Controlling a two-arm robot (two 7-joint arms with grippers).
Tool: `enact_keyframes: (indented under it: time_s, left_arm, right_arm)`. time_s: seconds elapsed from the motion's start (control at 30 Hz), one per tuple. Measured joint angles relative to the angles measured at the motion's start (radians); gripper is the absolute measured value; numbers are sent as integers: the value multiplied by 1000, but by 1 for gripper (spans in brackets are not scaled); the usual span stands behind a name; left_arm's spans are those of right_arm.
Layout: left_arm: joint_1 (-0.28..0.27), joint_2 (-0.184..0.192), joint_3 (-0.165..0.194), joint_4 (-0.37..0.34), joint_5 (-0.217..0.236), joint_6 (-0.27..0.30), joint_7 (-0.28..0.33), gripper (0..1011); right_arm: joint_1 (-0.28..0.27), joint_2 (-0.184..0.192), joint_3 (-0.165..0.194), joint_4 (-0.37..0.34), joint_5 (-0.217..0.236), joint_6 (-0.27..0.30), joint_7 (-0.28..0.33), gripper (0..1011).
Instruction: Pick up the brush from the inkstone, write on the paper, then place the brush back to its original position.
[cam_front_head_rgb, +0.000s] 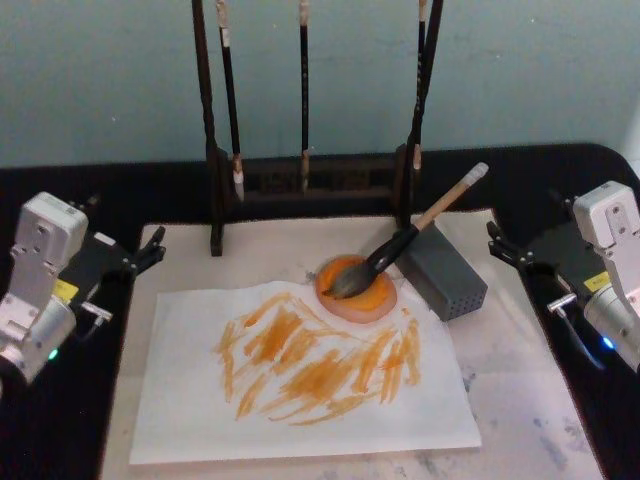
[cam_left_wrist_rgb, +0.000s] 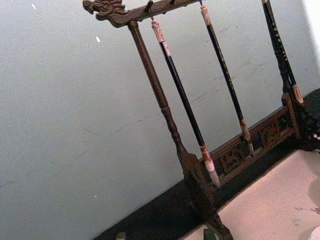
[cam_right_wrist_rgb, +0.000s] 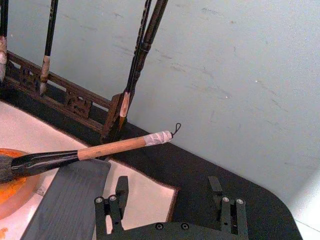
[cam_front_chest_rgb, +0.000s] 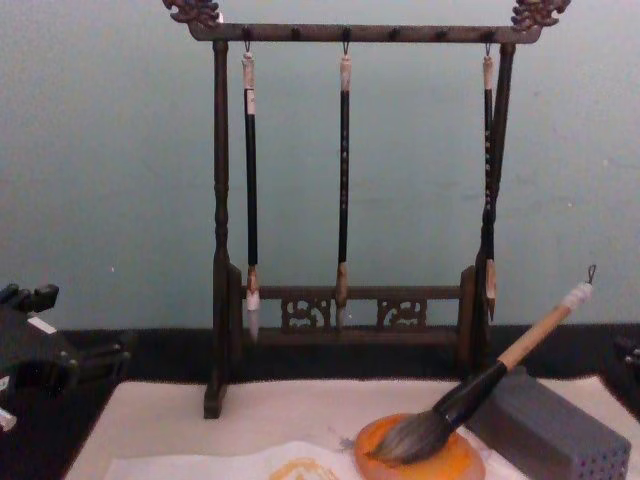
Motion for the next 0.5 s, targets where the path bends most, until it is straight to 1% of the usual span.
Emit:
enact_keyframes:
  time_s: [0.5]
  left_arm:
    - [0,0,0,0,0,0,0,1001]
  right_arm:
    - [0,0,0,0,0,0,0,1000]
